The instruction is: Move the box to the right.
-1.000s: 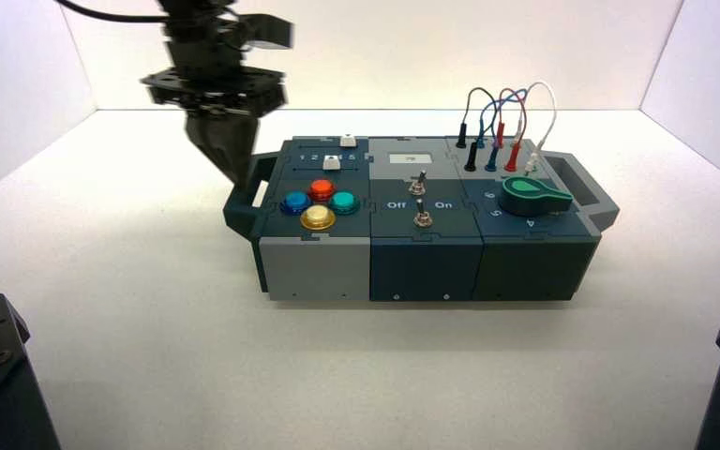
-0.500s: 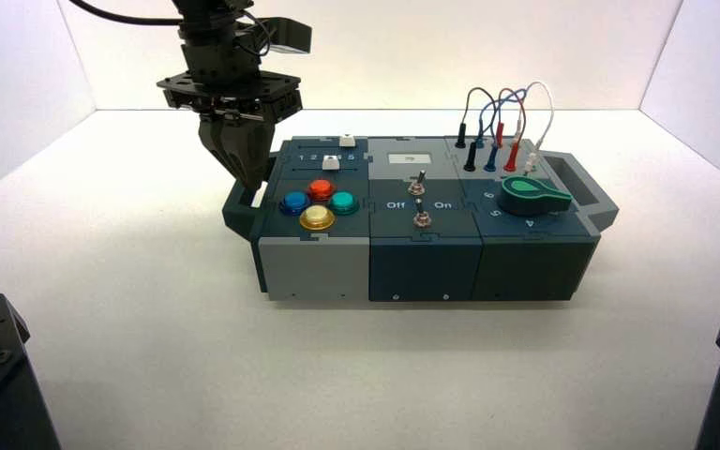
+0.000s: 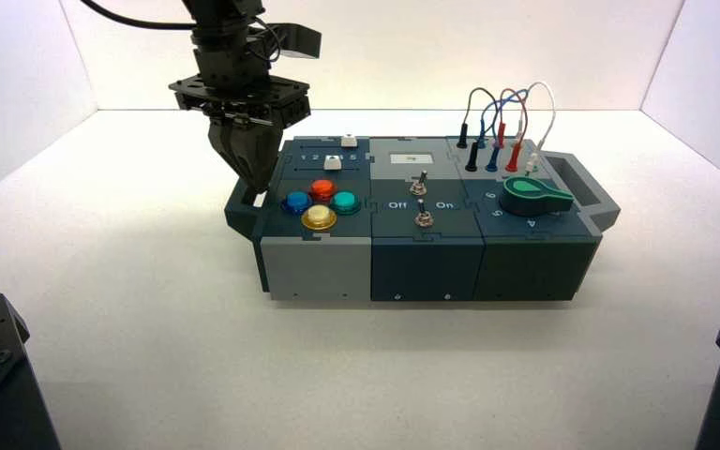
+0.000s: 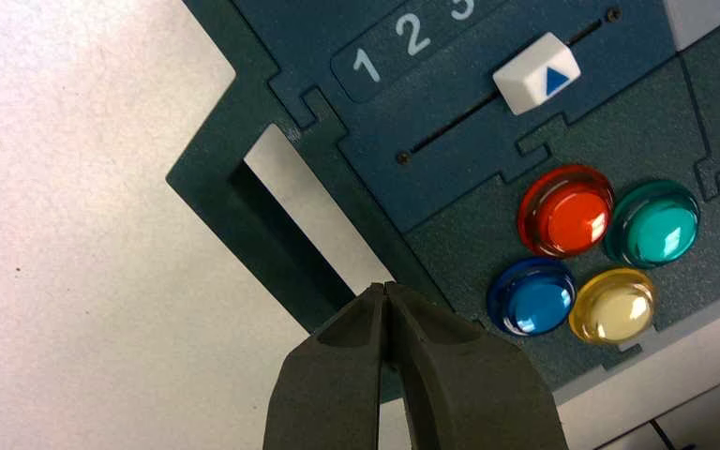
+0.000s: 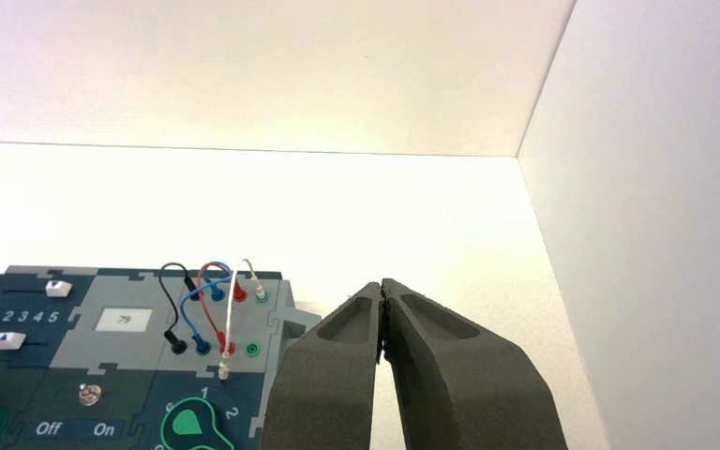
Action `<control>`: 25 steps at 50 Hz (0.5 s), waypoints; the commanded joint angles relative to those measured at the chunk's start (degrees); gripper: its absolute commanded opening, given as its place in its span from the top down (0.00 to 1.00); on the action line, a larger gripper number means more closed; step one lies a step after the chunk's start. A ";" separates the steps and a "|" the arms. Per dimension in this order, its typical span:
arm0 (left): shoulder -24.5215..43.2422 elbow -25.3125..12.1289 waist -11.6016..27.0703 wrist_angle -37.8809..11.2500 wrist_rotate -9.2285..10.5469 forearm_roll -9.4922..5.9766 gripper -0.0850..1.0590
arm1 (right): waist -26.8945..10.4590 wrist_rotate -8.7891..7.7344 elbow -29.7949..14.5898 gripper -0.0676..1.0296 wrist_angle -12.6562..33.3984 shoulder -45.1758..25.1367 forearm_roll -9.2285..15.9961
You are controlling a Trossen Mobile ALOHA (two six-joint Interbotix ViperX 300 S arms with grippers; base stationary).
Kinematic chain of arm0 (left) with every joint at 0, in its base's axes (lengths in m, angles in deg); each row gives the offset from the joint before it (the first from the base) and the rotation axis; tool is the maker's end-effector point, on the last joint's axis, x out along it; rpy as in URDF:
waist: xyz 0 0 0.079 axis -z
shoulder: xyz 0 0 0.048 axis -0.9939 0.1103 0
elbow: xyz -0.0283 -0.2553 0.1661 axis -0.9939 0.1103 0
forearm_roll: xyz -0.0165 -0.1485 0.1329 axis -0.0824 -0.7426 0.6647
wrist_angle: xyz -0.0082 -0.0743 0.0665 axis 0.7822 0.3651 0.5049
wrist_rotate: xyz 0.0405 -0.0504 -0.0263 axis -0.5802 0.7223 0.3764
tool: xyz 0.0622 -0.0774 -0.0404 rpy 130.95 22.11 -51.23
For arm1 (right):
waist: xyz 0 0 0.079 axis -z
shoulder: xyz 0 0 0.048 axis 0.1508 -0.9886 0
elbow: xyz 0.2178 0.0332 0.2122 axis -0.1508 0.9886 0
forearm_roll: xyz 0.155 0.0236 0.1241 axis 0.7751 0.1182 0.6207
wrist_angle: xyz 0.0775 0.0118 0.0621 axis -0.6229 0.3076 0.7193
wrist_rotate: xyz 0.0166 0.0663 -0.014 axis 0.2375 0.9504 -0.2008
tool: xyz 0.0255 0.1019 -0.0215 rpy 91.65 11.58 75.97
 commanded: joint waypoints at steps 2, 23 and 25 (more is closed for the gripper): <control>0.53 -2.55 2.64 0.44 -0.44 -0.44 0.95 | 0.44 0.44 -1.85 0.96 -0.44 -0.44 0.09; 3.69 -5.19 6.33 0.44 -0.70 -0.70 0.95 | 0.44 0.62 -1.85 0.96 -0.44 -0.44 0.18; 3.78 -5.36 6.42 0.44 -0.70 -0.62 0.95 | 0.44 0.62 -1.85 0.96 -0.44 -0.44 0.18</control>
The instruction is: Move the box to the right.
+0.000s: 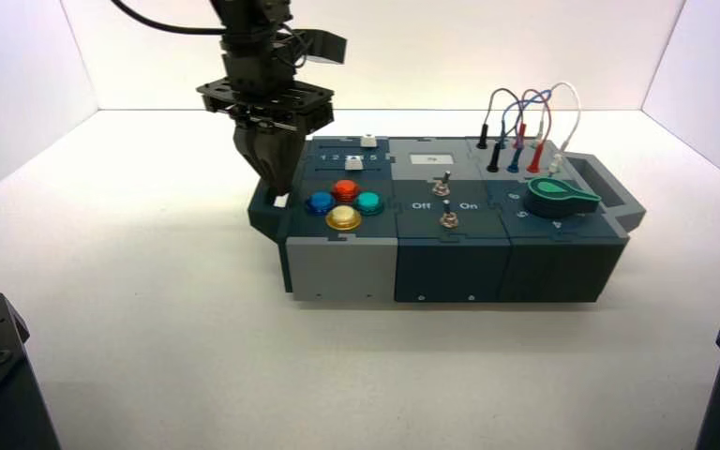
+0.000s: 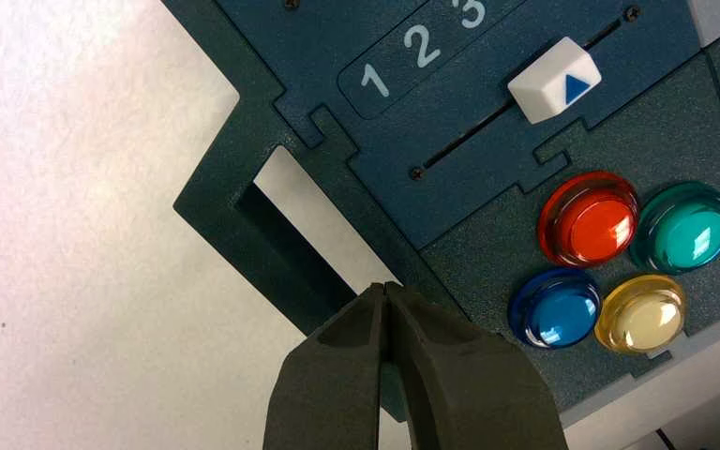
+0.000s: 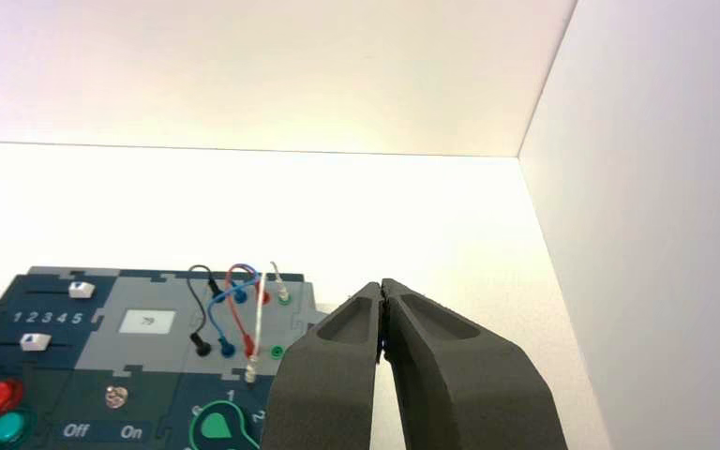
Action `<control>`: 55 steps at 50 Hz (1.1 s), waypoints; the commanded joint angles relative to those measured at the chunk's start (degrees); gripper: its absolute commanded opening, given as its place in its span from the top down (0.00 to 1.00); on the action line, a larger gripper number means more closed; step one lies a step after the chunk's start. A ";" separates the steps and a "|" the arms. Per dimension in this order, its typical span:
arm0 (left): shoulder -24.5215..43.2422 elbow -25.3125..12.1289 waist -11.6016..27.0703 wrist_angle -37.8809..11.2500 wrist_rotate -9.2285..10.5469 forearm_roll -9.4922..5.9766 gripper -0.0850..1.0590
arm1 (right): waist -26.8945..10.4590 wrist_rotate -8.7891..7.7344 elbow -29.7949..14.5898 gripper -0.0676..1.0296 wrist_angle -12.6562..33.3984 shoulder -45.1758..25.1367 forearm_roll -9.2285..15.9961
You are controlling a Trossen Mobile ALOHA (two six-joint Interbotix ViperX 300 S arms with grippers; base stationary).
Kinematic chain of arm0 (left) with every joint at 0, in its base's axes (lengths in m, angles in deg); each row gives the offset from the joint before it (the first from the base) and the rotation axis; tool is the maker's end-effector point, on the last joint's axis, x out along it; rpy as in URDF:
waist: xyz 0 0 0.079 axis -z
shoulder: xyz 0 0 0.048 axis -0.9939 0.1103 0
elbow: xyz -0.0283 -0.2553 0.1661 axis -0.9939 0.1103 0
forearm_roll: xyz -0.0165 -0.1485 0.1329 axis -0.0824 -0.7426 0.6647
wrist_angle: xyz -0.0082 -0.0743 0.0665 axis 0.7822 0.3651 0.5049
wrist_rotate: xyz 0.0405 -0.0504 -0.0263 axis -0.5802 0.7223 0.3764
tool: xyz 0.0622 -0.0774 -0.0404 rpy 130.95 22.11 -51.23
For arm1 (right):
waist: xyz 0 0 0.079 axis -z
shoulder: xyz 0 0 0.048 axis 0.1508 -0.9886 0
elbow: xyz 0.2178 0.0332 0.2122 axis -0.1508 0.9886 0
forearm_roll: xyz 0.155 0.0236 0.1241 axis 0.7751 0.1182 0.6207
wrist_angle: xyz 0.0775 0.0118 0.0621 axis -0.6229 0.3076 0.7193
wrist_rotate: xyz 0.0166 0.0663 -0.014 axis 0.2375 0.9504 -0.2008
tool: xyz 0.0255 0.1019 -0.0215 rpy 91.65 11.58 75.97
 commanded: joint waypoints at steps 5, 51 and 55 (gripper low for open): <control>0.09 -1.85 3.25 0.44 -0.44 -0.62 0.95 | 0.35 0.53 -1.76 0.96 -0.44 -0.44 0.18; 0.53 -4.48 9.84 0.09 -0.44 -1.41 0.95 | 0.53 1.14 -1.85 0.96 -0.44 -0.44 0.35; 0.88 -5.45 10.37 -0.18 -0.35 -1.41 0.95 | 0.53 1.14 -1.85 0.96 -0.44 -0.44 0.35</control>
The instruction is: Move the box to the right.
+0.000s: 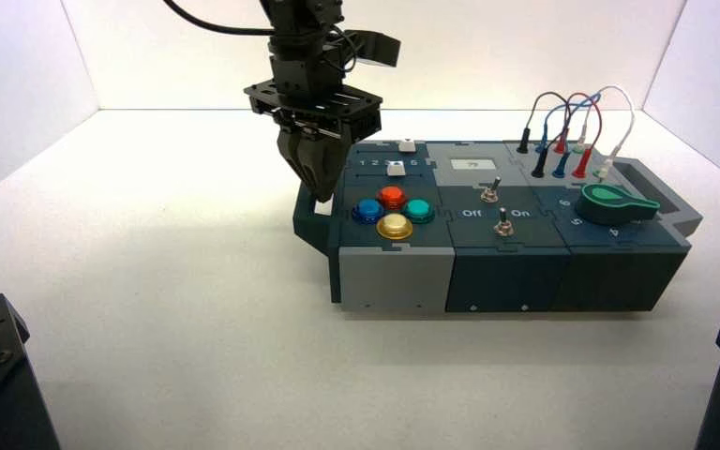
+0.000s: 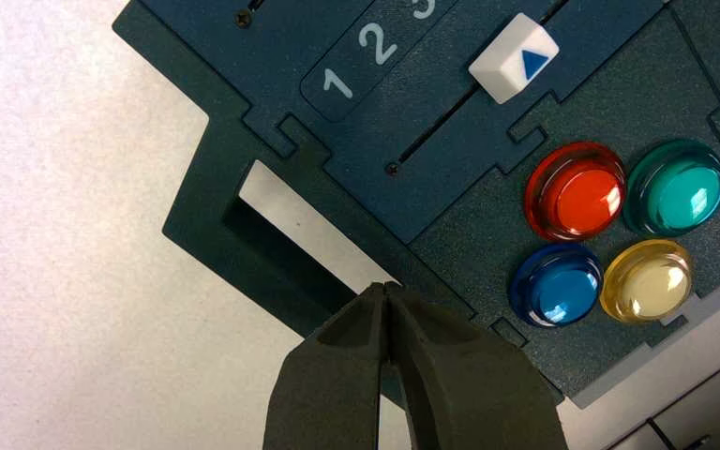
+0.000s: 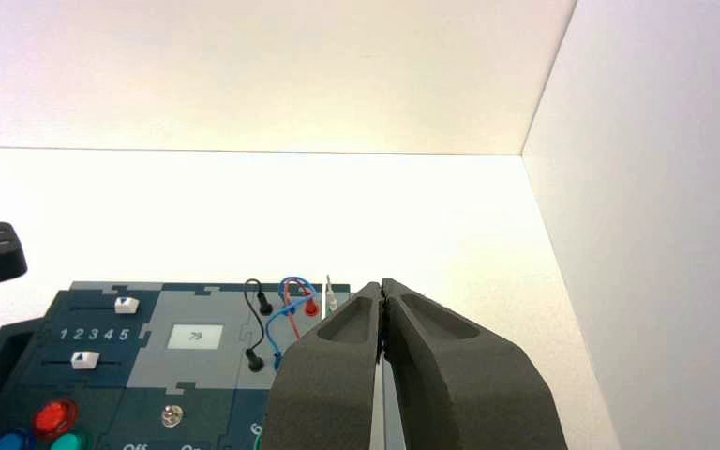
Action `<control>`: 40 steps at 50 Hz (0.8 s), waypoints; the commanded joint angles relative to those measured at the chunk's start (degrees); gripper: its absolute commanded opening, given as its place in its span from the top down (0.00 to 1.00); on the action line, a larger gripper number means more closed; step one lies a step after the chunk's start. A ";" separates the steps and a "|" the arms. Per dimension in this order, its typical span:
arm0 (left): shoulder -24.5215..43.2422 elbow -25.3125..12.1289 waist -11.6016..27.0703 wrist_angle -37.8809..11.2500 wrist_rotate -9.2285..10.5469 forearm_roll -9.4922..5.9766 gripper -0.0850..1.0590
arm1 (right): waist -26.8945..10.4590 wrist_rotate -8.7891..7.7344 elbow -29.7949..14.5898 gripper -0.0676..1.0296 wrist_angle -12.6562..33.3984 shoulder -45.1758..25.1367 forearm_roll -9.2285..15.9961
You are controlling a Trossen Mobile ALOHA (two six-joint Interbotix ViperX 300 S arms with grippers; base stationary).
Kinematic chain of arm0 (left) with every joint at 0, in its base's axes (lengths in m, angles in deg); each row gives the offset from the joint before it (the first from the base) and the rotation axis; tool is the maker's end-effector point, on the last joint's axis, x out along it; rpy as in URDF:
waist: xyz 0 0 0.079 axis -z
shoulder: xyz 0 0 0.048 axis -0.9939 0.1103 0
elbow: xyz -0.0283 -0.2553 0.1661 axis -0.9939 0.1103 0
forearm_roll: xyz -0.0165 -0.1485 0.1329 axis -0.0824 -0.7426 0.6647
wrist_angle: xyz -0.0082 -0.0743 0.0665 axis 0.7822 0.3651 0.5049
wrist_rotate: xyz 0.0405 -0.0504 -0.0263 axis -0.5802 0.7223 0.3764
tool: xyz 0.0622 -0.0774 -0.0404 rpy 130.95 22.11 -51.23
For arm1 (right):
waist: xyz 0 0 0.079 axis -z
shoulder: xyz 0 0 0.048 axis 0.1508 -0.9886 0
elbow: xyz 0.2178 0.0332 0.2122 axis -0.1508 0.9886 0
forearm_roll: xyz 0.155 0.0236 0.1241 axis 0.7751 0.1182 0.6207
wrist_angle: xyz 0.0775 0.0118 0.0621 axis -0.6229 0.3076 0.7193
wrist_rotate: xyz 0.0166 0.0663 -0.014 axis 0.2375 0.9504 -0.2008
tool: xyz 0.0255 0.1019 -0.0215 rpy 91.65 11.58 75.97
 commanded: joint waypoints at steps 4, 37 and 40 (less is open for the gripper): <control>0.26 -3.52 3.43 -0.26 -0.35 -0.97 0.95 | 0.53 0.44 -1.85 0.96 -0.44 -0.44 0.09; 2.64 -7.82 4.83 -1.05 0.97 -0.97 0.95 | 0.53 0.44 -1.85 0.96 -0.44 -0.44 0.35; 1.49 -7.12 3.34 -0.26 1.05 -0.97 0.95 | 0.53 0.44 -1.85 0.96 -0.35 -0.44 0.44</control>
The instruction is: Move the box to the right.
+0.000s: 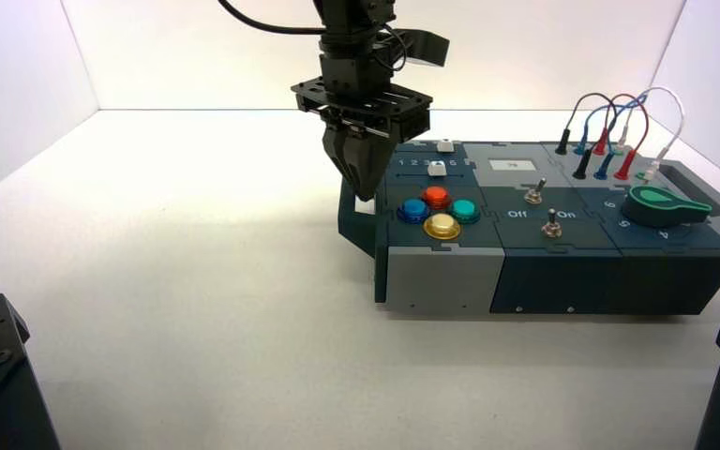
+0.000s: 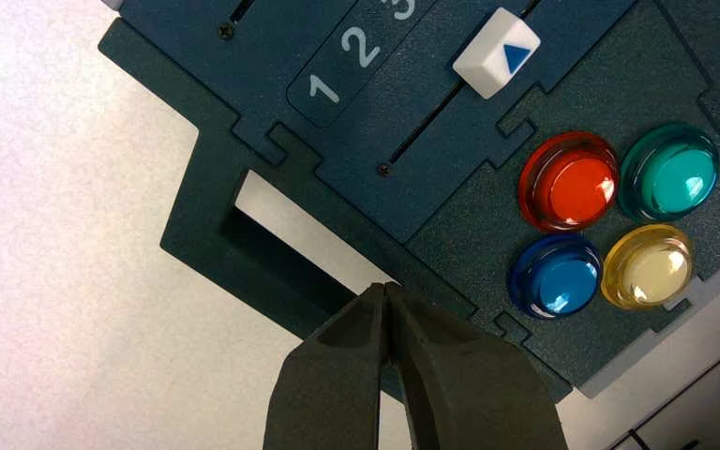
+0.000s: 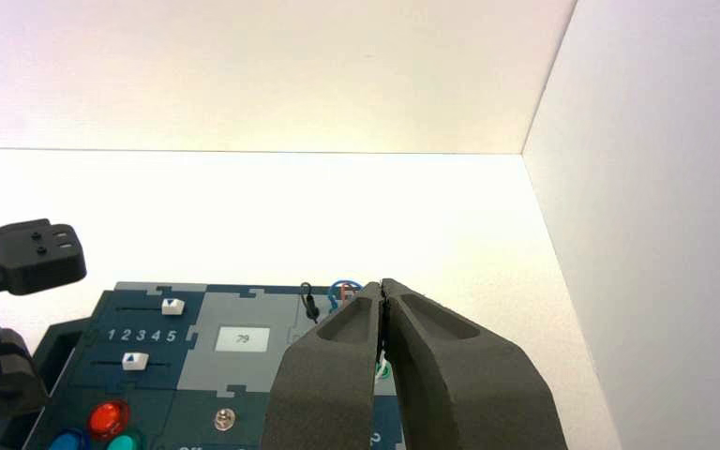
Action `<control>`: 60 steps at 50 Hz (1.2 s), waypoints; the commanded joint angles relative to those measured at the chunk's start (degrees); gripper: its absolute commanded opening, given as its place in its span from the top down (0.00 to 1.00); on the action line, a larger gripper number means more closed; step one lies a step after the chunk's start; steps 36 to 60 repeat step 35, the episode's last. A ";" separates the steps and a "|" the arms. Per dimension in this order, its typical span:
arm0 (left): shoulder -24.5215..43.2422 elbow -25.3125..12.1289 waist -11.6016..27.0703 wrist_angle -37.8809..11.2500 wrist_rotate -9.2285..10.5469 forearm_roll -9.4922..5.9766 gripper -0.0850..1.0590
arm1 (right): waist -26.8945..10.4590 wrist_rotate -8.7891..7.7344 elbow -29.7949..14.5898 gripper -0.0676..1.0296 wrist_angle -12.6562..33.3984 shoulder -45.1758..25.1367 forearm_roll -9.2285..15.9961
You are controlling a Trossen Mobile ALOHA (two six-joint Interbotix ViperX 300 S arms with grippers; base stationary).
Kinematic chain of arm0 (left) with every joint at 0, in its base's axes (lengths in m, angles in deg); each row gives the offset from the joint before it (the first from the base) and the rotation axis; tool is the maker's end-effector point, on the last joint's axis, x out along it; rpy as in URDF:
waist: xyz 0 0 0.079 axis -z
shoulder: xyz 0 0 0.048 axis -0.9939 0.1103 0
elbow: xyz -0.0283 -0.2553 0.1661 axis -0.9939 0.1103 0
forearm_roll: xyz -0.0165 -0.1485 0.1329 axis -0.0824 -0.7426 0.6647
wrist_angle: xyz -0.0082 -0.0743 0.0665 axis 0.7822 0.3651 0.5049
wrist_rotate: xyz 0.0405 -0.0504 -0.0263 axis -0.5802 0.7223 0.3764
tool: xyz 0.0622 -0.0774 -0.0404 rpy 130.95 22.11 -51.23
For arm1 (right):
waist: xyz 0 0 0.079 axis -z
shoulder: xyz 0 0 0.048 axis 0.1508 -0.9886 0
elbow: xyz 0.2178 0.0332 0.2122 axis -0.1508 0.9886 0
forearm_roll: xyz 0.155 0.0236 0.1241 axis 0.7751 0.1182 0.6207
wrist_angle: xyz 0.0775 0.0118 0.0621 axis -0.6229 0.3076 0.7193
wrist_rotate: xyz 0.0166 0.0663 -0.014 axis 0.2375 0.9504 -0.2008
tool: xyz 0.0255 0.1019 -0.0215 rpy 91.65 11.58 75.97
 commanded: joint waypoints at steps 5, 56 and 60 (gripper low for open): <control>-6.33 2.37 -4.13 3.08 0.53 -0.62 0.95 | 0.53 0.44 -1.85 0.96 -0.35 -0.79 0.44; -22.68 14.85 -12.30 6.50 0.62 -0.26 0.95 | 0.53 -0.53 -2.11 0.96 -0.26 -3.96 1.67; -22.68 14.85 -12.30 6.50 0.62 -0.26 0.95 | 0.53 -0.53 -2.11 0.96 -0.26 -3.96 1.67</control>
